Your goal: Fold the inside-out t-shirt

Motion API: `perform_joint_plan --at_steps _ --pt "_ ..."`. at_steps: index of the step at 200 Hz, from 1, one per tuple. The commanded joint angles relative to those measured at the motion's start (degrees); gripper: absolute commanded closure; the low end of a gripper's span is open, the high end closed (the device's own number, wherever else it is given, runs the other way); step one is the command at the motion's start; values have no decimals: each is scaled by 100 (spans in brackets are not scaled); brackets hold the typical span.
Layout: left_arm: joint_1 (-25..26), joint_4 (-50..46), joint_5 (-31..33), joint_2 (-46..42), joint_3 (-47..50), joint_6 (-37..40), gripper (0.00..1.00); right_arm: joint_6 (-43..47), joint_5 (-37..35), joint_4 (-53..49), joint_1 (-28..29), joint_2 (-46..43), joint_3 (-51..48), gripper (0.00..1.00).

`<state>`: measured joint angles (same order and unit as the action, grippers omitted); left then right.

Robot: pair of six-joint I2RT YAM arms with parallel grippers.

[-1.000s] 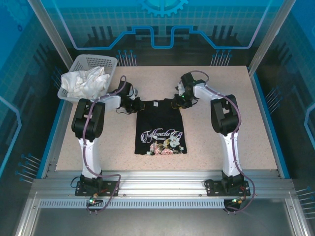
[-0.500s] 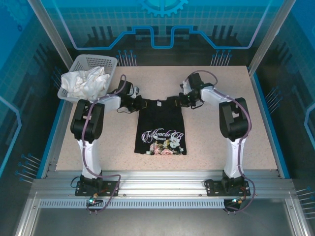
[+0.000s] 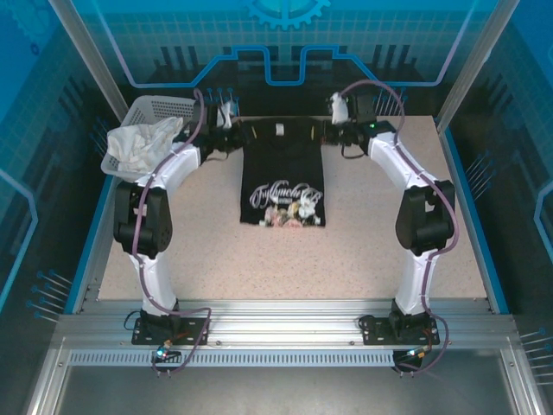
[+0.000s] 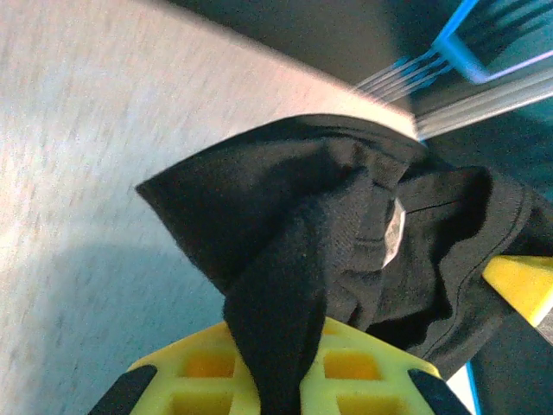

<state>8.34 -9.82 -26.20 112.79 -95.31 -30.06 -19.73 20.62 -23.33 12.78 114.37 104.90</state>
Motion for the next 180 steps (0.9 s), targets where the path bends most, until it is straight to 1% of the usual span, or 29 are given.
perform_joint_plan --at_steps 1,19,36,59,72,88,103,122,141,155,168,180 --pt "-87 -263 -1 -57 -928 -16 100 235 108 -75 -149 -84 929 100" --pt "-78 -188 8 -236 -1018 -12 100 391 189 -172 -151 -198 1225 100" --pt "-71 182 10 -512 -540 -47 100 482 270 -27 -143 -461 943 100" --pt "-21 1047 -81 -974 726 -210 100 414 447 485 -128 -1004 -230 100" --pt "55 1640 -110 -1306 1644 -385 100 332 518 789 -66 -1397 -1146 100" --pt "220 2292 -101 -1760 2851 -603 100 284 507 1060 55 -1916 -2354 100" --pt "453 2659 -66 -2250 3908 -691 100 145 504 1190 119 -2367 -3326 100" --pt "847 2770 194 -2956 4980 -685 100 15 503 1188 238 -2960 -4412 100" --pt "1300 2776 544 -3512 5729 -728 100 -1 306 1030 363 -3414 -5111 100" --pt "1502 2765 652 -3706 6011 -755 100 12 242 901 385 -3577 -5369 100" --pt "1530 2758 753 -3734 6158 -779 100 56 129 797 386 -3609 -5419 100" --pt "1521 2691 976 -3685 6161 -648 100 119 59 769 386 -3550 -5390 100"
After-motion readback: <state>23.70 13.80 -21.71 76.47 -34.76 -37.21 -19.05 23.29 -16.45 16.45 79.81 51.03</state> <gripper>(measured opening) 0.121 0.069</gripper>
